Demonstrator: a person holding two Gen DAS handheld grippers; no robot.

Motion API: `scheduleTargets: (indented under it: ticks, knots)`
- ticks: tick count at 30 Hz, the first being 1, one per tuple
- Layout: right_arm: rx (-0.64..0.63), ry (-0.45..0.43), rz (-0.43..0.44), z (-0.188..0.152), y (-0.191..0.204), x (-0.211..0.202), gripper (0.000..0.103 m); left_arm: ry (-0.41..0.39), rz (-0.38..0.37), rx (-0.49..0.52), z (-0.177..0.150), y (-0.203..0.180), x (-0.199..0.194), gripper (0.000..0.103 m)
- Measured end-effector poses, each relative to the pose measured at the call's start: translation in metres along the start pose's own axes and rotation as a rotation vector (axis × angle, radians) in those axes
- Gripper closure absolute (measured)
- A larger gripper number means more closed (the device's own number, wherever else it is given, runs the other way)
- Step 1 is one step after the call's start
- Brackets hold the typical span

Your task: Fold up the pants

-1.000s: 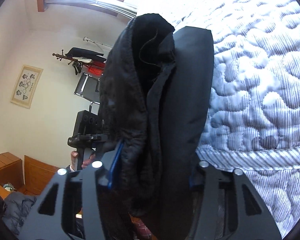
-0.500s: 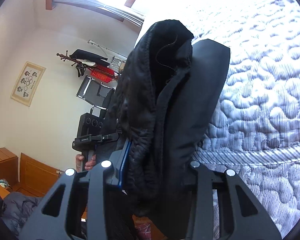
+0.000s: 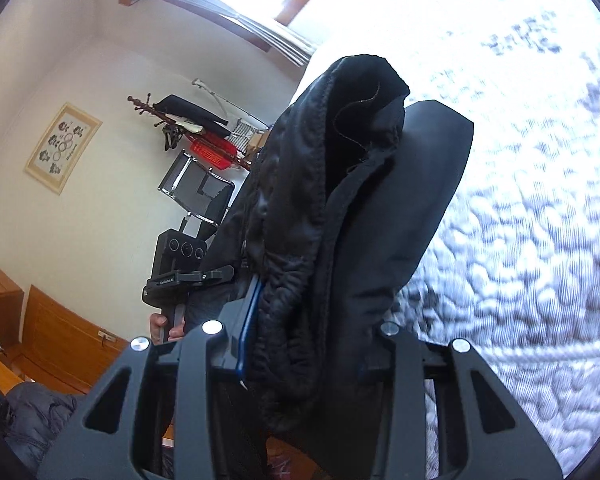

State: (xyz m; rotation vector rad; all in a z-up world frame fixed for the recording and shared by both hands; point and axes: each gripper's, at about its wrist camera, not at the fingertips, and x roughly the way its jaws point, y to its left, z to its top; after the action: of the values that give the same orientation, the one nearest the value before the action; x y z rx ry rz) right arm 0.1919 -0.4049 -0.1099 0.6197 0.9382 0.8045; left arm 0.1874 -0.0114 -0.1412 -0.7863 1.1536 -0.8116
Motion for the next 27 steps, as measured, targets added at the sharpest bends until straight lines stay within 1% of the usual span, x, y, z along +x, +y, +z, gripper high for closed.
scheduleTargets:
  ticks: [4,7,13,16,20,27]
  knots:
    - [-0.049,-0.02,0.003,0.025,0.011,-0.002,0.067,-0.041,-0.009,0.025,0.019,-0.015,-0.007,0.066]
    - [-0.07,-0.026,0.003,0.046,0.013,0.0,0.067,-0.067,-0.001,0.039,0.039,-0.021,-0.013,0.066]
    - [-0.078,-0.026,0.001,0.086,0.005,0.016,0.067,-0.099,0.043,0.067,0.082,-0.024,-0.013,0.066]
    - [-0.063,-0.017,-0.003,0.106,-0.005,0.028,0.067,-0.1,0.06,0.059,0.1,-0.016,-0.012,0.065]
    - [-0.036,0.001,-0.011,0.128,-0.023,0.041,0.067,-0.097,0.087,0.049,0.125,-0.002,-0.001,0.065]
    - [0.014,0.036,-0.027,0.148,-0.05,0.063,0.067,-0.081,0.124,0.014,0.156,0.031,0.021,0.065]
